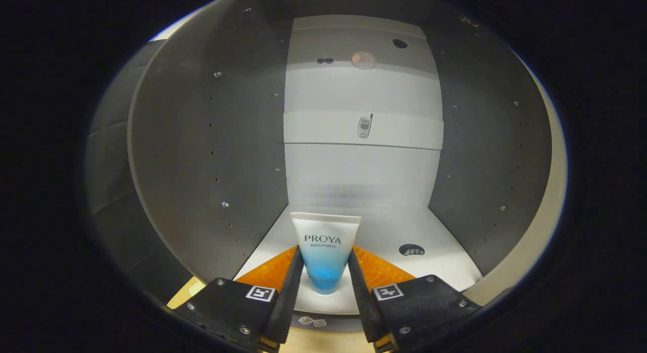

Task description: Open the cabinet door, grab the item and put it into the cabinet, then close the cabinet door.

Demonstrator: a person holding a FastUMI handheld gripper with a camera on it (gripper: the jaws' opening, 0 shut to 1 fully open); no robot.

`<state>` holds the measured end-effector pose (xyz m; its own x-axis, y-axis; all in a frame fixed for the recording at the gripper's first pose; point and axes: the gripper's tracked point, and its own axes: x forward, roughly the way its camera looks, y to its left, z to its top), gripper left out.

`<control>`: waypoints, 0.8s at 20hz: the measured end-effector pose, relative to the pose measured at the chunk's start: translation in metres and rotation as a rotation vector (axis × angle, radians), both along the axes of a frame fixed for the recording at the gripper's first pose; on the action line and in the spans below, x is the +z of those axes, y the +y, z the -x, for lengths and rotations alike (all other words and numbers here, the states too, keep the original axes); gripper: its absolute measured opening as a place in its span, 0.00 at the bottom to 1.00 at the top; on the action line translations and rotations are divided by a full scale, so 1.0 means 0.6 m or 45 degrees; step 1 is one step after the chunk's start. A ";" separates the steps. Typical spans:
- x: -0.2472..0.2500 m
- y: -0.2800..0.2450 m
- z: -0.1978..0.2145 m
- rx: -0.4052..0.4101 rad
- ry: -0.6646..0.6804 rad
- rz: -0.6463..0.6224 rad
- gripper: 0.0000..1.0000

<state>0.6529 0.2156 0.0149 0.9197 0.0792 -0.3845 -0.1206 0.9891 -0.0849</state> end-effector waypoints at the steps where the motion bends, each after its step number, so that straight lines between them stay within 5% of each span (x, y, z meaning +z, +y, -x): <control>1: 0.002 0.002 0.004 0.009 -0.010 0.003 0.57; 8: 0.047 -0.011 0.053 -0.005 -0.103 0.013 0.94; 16: 0.119 0.000 0.202 0.055 -0.243 -0.011 0.94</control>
<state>0.5315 0.2154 0.0866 0.9716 0.1228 -0.2025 -0.1455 0.9841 -0.1016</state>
